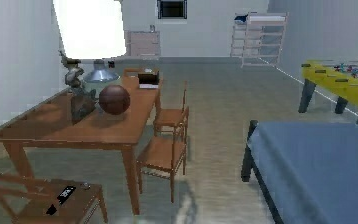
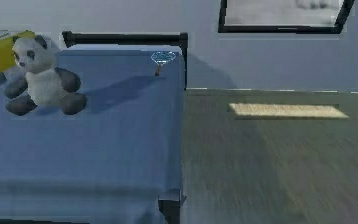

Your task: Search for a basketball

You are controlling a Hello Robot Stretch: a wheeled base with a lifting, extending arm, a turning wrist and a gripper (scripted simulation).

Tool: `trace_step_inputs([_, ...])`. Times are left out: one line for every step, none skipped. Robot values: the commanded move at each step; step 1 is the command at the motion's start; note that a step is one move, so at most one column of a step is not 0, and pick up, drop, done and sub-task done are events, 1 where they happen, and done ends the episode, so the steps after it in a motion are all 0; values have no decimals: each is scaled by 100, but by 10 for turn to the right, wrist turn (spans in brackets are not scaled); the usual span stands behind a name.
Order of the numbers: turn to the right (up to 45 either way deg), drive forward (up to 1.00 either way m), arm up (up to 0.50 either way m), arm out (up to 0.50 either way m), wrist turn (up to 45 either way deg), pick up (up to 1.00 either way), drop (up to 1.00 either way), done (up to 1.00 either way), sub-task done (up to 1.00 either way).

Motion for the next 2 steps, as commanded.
trace_step_inputs([0,40,0,0,0,0,0,0,0])
trace_step_inputs([-240,0,0,0,0,0,0,0,0])
